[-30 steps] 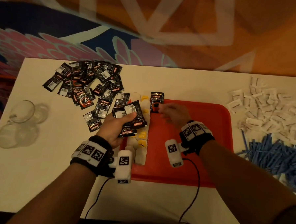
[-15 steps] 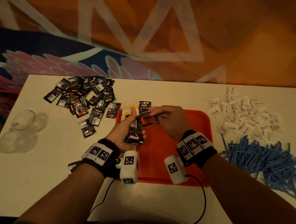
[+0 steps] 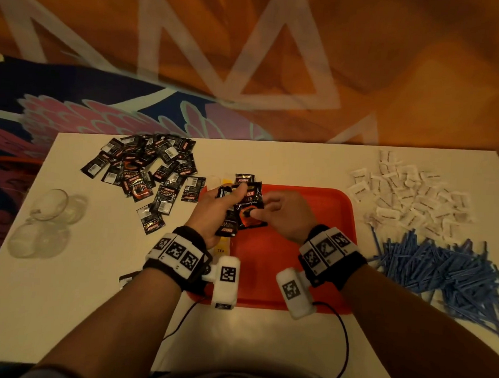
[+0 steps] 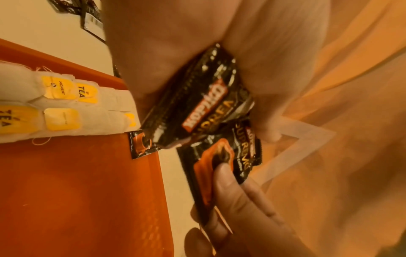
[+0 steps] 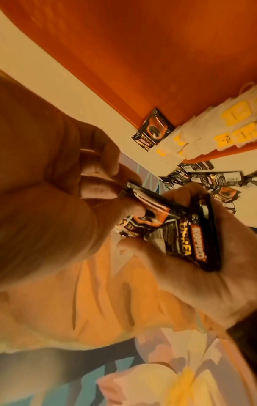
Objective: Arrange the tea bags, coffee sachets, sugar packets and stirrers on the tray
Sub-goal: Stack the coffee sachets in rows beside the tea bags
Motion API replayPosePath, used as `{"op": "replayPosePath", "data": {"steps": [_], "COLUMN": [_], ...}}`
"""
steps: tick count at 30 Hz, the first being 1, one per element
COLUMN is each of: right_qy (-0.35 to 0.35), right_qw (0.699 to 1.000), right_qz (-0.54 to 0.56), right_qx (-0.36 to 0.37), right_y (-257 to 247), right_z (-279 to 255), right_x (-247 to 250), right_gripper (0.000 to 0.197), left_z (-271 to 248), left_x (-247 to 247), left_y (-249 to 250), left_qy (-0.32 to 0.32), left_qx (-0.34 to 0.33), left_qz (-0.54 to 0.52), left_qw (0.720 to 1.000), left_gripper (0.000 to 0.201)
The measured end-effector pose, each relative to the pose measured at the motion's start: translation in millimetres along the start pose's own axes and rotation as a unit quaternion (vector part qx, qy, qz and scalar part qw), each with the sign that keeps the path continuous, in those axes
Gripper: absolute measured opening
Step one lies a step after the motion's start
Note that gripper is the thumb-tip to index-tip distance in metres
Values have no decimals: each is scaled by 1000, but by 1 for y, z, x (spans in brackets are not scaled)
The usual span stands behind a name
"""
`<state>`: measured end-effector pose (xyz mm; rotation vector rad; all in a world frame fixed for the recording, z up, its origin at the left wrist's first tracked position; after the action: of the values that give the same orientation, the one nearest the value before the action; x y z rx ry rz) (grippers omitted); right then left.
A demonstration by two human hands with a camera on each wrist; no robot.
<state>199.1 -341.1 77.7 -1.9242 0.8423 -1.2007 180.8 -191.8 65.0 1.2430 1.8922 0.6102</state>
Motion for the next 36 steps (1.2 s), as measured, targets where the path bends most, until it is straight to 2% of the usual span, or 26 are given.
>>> {"op": "replayPosePath", "data": {"steps": [5,7,11,13,17,22,26,36], "right_qy": [-15,-28,-33,-19,13,39,46,32], "right_qw": [999,999,998,996,980,966,960,949], "right_qz": [-26,-27,-51,-72,-173,-168,-171,-210], "right_qx": [15,-1,-27,-48,-98,-195,-218,-234], "right_y": [-3,3,16,27,52,89,96,99], "right_z": [1,5,15,23,49,83,102,128], "right_x": [-3,-8,-12,-8,7,19,21,3], "right_gripper": [16,17,17,13,11,17,28,28], "left_z": [9,12,17,21,24,22,25,36], "left_x": [5,7,19,27,33,44,57,86], "left_y": [-5,-8,-6,-7,-16,-19,-20,-28], "left_qy": [11,15,49,54,19,6,4,30], "left_qx": [43,58,19,28,97,119,123,131], "left_qz": [12,15,18,-6,-107,-147,-161,-149], "left_qw": [999,998,998,998,989,982,979,980], "left_gripper": [9,11,18,16,4,31,42,38]}}
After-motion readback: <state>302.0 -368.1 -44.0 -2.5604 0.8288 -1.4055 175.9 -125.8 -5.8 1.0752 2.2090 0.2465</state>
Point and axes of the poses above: each hand's wrist, its own z-axis towards the middle knuckle, its own x-axis out of the back of the hand, y = z × x, the point moved 8 cm from there along z, towards the middle knuckle, and after that the axes turned 7 degrees about -z, right-handed, at the moved point
